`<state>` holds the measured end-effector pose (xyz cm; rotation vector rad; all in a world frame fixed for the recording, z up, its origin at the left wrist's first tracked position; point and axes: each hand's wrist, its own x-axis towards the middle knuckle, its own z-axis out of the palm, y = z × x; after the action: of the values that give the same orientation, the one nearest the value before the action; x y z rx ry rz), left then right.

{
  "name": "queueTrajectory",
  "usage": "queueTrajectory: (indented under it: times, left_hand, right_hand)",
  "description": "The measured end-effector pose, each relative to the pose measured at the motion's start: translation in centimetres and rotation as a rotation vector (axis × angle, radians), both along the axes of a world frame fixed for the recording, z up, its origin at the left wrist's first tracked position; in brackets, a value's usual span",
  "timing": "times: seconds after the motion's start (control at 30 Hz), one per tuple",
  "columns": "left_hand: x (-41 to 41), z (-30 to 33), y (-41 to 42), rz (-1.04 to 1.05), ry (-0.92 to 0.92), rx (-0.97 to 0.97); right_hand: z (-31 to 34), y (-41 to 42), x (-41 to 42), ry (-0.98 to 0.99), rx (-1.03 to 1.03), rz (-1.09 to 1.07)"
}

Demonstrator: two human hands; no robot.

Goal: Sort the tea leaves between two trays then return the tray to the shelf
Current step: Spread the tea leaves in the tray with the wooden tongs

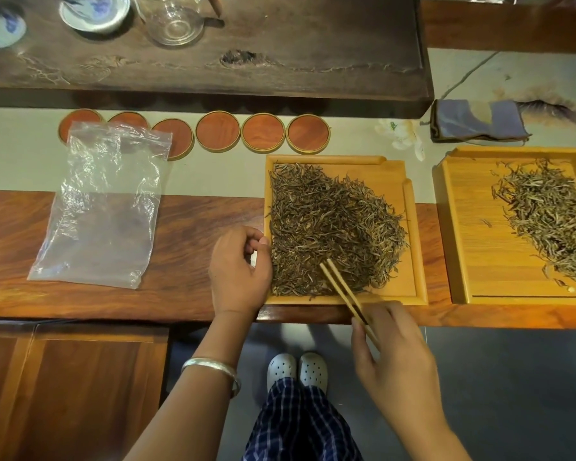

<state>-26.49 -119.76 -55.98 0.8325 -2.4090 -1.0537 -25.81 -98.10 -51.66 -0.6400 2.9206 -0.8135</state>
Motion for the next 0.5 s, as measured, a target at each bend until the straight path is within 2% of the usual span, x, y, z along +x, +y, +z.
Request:
queueTrajectory:
  times: [0.1,0.27,0.5]
  left_hand:
    - [0.0,0.0,0.0,-0.002,0.0,-0.003]
    - [0.1,-0.1,0.0,0.003,0.0,-0.004]
    - [0.0,-0.1,0.0,0.002,-0.004,0.005]
  right_hand:
    - [0.2,-0.1,-1.5,0.028,-0.018,-0.03]
    - [-0.1,1.2,-1.9,0.02,0.08,-0.064]
    - [0.3,2.2,-3.1,0.093,0.067,-0.137]
